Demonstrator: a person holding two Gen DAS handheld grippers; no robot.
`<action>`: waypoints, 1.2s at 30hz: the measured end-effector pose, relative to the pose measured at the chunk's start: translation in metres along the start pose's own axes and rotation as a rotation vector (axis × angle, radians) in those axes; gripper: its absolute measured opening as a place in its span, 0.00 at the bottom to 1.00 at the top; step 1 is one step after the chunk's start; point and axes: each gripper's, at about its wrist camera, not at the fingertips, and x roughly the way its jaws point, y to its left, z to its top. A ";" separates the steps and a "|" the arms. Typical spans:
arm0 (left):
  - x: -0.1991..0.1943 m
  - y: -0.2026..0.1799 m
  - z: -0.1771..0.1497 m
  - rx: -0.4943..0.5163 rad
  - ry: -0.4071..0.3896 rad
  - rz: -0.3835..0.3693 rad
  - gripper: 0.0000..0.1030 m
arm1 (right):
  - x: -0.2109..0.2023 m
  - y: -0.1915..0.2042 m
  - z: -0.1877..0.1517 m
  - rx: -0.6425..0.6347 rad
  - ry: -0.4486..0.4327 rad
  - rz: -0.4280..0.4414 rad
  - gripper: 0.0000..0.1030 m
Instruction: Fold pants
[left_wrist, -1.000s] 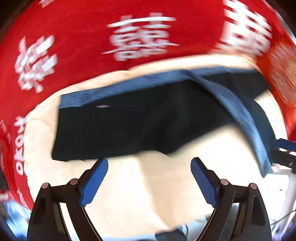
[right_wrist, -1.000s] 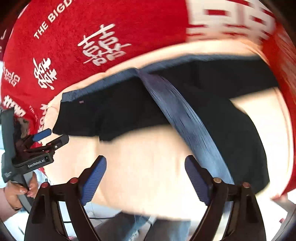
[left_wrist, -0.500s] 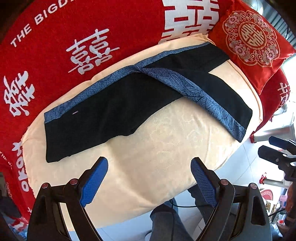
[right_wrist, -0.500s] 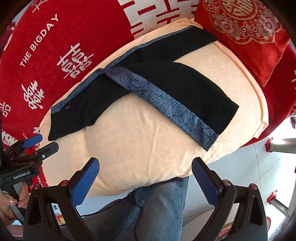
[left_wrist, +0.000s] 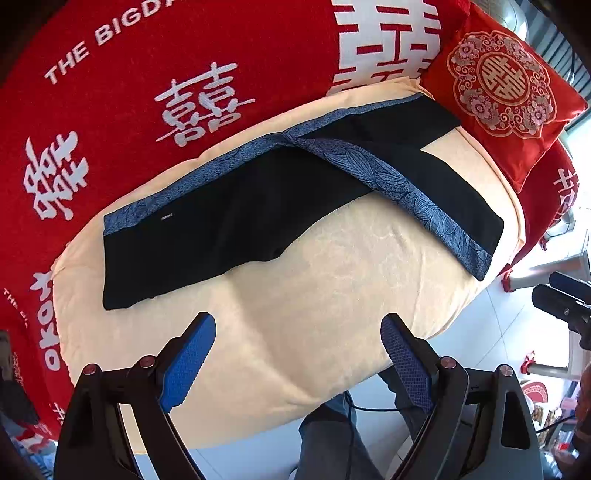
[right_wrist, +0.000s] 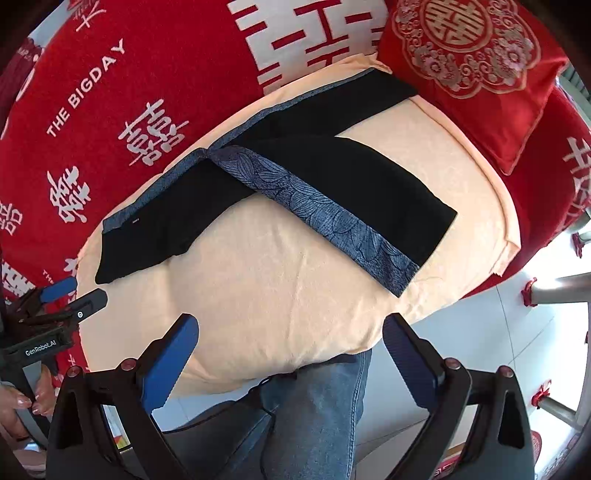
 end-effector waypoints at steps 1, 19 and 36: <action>-0.002 0.002 -0.002 -0.001 0.000 -0.001 0.89 | -0.002 -0.002 -0.003 0.009 -0.003 -0.002 0.97; -0.005 -0.041 0.004 -0.165 -0.017 0.103 0.89 | -0.026 -0.103 0.016 -0.027 0.026 0.095 0.97; 0.042 -0.130 0.019 -0.156 0.038 0.119 0.89 | 0.097 -0.186 0.027 0.083 0.226 0.244 0.94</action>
